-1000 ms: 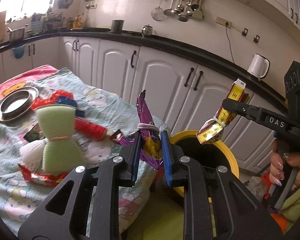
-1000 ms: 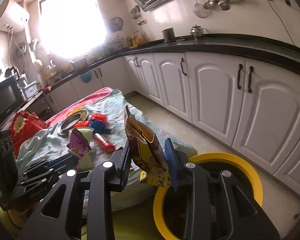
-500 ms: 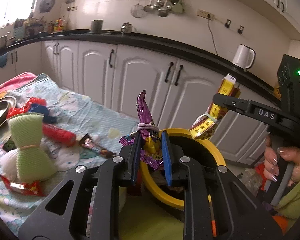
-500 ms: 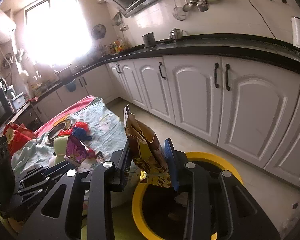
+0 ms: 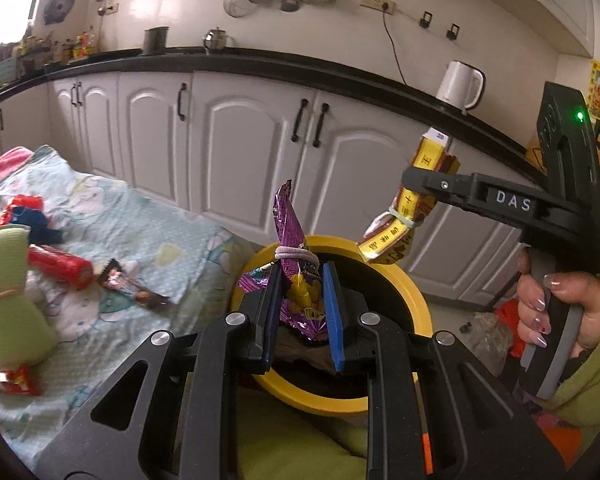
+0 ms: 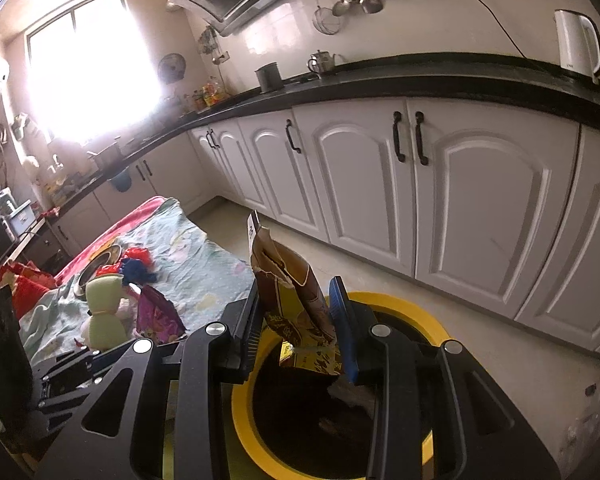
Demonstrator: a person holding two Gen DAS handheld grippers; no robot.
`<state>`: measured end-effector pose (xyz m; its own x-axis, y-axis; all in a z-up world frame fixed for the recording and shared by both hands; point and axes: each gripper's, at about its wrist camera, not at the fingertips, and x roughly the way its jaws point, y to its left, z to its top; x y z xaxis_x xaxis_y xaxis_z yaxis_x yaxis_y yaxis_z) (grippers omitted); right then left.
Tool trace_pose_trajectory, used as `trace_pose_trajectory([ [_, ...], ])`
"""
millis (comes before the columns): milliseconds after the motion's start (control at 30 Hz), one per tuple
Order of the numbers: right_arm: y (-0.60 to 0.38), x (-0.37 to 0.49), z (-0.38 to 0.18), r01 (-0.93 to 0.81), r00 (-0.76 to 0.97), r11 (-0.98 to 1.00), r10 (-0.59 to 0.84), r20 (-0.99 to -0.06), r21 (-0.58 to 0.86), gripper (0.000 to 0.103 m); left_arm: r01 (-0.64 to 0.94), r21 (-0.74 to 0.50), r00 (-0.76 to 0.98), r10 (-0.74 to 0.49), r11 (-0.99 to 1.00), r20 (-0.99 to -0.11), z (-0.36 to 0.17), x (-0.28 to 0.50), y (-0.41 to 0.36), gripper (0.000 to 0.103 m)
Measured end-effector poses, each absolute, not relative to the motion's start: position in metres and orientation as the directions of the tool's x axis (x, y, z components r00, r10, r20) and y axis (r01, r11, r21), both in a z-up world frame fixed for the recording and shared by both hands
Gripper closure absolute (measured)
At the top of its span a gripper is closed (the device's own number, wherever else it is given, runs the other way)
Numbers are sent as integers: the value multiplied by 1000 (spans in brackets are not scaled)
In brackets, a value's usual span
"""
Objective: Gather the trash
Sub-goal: 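Carry the wrappers and tape measure with both tools over the bin, then open the right tool over the bin while the left tool releases the wrappers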
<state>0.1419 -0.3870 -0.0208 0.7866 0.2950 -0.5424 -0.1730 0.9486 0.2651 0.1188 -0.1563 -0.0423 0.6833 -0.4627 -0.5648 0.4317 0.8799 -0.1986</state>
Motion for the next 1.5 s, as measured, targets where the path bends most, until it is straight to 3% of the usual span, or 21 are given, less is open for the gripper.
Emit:
trace_pose_trajectory([
  [533,-407,151,-48,-115,750,952,270,-603,284,72,510,-207,578,-511,835,-636,-78,130,-194,88],
  [1067,-422,159,-65,-52,730,945,257,-633,324,70,526,-217,553,-524,822,-648,-88,137,-204,88],
  [1200,-422,160,-66,-51,727,943,261,-635,329,69,507,-220,564,-514,833,-647,-88,136,-201,67],
  [1500,-421,158,-62,-44,737,946,248,-629,321,50,440,-243,596,-484,864,-641,-82,137,-182,34],
])
